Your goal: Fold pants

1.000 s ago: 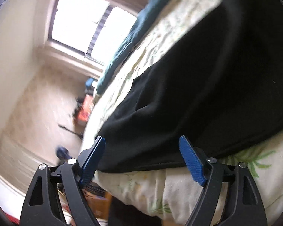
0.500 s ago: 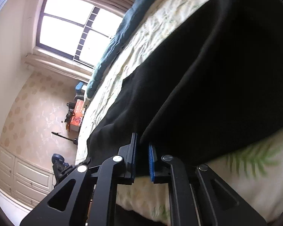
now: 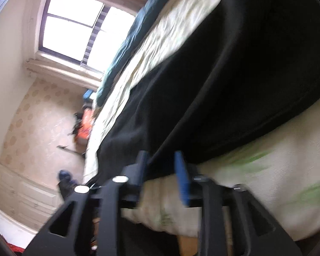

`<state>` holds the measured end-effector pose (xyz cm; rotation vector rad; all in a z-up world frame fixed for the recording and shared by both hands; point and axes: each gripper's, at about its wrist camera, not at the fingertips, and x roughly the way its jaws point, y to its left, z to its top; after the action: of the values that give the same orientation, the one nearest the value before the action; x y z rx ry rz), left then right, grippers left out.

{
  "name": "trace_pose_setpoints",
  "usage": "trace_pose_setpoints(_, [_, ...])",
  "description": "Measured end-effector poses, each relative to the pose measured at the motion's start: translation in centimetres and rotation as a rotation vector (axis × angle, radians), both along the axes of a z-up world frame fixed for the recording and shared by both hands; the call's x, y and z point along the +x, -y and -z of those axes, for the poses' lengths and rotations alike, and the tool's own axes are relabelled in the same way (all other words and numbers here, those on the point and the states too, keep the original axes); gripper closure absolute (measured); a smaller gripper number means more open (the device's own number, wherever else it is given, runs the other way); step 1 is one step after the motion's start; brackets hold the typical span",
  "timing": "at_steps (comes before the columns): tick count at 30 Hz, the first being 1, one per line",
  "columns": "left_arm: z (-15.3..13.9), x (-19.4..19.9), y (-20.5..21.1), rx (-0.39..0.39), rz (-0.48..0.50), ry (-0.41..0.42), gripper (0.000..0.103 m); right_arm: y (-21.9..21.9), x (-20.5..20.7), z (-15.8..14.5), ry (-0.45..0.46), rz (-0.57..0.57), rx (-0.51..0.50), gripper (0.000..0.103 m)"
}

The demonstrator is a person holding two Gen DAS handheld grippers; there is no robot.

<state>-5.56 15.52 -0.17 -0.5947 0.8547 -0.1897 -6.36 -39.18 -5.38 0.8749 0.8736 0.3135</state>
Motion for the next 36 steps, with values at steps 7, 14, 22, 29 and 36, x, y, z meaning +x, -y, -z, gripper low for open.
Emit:
trace_pose_setpoints(7, [-3.0, 0.2, 1.8, 0.051, -0.012, 0.078, 0.035, 13.3, 5.6, -5.6, 0.002, 0.288, -0.331, 0.043])
trace_pose_setpoints(14, [-0.7, 3.0, 3.5, 0.052, -0.053, -0.009, 0.035, 20.4, 17.5, -4.4, -0.129, 0.396, -0.456, 0.038])
trace_pose_setpoints(22, [0.6, 3.2, 4.1, 0.083, -0.054, -0.047, 0.031, 22.3, 18.4, -2.7, -0.165, 0.380, -0.440, 0.096])
trace_pose_setpoints(29, [0.8, 3.5, 4.5, 0.091, -0.041, -0.040, 0.024, 24.6, 4.1, -6.7, 0.075, 0.563, -0.312, 0.096])
trace_pose_setpoints(36, [0.9, 3.6, 5.2, 0.121, -0.030, -0.031, 0.019, 27.2, -5.4, 0.0, 0.015, 0.707, -0.127, 0.096])
